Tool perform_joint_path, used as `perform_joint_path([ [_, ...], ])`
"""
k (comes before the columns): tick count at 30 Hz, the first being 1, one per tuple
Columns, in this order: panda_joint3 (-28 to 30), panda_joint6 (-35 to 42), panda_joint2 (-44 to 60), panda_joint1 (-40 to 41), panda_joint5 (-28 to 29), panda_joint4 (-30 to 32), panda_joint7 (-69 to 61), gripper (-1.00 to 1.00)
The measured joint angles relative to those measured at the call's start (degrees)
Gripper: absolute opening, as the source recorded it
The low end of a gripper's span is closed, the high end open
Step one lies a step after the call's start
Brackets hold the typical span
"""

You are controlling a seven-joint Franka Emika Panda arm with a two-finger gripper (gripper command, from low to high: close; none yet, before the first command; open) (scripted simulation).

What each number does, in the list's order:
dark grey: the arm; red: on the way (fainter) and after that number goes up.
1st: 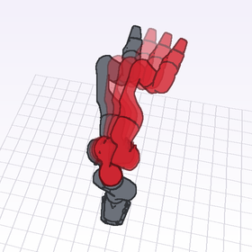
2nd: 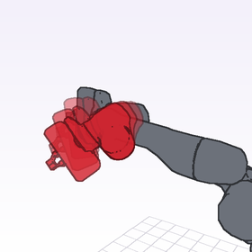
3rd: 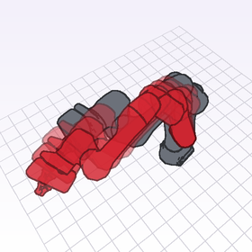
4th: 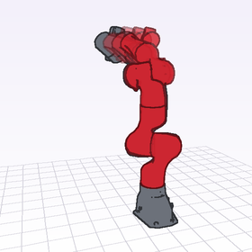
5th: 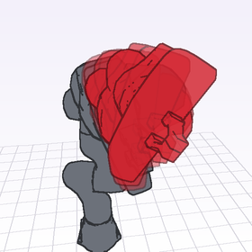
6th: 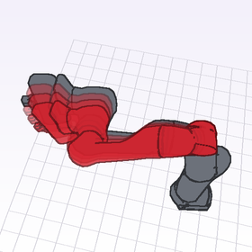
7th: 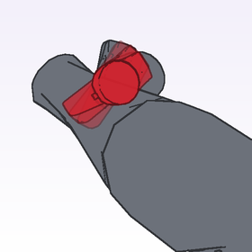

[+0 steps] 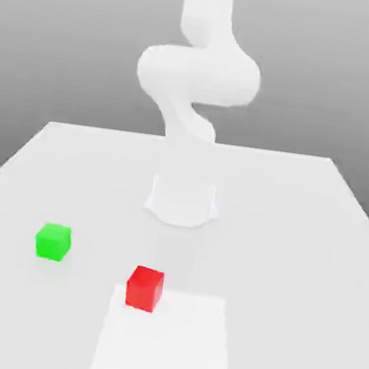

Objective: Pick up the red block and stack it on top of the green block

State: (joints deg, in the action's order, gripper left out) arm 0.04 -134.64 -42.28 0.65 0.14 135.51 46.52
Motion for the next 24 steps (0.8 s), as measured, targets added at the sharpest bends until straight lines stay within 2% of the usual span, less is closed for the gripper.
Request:
perform_joint_path([
  [16,1.1,-23.3,30.2,4.9,0.5,29.1,5.3,0.00],
  [18,1.3,-28.9,37.6,5.3,0.2,31.1,5.5,0.00],
  [23,0.8,-39.0,49.7,5.9,-1.0,30.6,4.9,0.00],
  [24,0.5,-40.7,51.7,6.1,-1.1,30.3,4.8,-1.00],
])
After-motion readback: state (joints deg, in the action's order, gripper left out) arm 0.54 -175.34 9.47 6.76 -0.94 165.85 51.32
